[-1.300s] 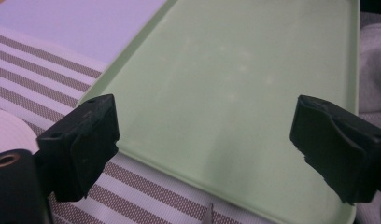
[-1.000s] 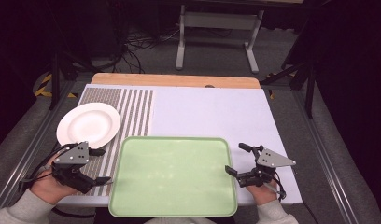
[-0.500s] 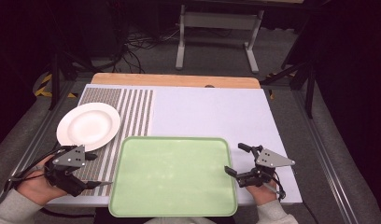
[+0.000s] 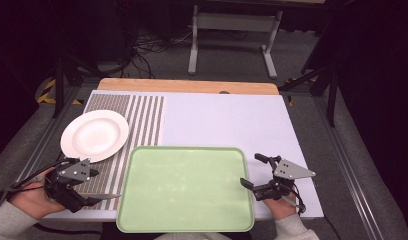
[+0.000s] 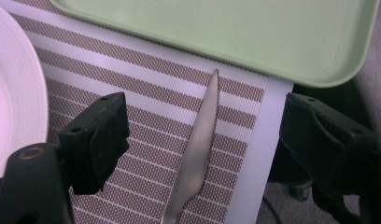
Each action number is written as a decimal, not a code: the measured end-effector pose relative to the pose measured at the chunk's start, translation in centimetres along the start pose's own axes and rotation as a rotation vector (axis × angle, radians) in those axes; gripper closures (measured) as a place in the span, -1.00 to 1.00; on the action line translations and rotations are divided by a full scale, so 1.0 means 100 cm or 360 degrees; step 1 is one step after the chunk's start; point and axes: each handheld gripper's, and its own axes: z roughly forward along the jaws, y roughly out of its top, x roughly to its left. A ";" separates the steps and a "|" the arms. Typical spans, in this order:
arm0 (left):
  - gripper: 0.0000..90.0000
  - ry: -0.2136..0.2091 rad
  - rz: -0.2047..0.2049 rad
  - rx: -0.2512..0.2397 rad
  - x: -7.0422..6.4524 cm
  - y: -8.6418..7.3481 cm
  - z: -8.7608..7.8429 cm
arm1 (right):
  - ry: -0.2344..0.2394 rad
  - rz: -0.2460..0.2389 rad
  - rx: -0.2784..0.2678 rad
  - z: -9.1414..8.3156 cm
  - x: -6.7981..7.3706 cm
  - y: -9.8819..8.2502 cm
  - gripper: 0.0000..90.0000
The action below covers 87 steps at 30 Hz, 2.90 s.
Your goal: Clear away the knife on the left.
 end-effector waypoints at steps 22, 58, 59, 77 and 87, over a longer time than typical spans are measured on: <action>-0.38 -0.0084 0.0066 0.0438 0.015 -0.013 0.010 | 0.0014 0.0005 0.0017 0.002 0.000 -0.001 -0.93; 0.74 -0.0168 0.0519 0.0738 0.034 -0.031 0.021 | -0.0057 0.0003 0.0035 -0.019 0.007 -0.006 -0.92; 0.75 -0.0174 0.0524 0.0744 0.033 -0.031 0.022 | -0.0059 0.0001 0.0034 -0.019 0.007 -0.006 -0.92; 0.78 -0.0165 0.0503 0.0792 0.033 -0.027 0.024 | -0.0092 0.0012 0.0029 -0.028 0.009 -0.008 -0.92; 0.78 -0.0160 0.0449 0.0828 0.028 -0.019 0.019 | -0.0090 0.0006 0.0038 -0.026 0.008 -0.008 -0.92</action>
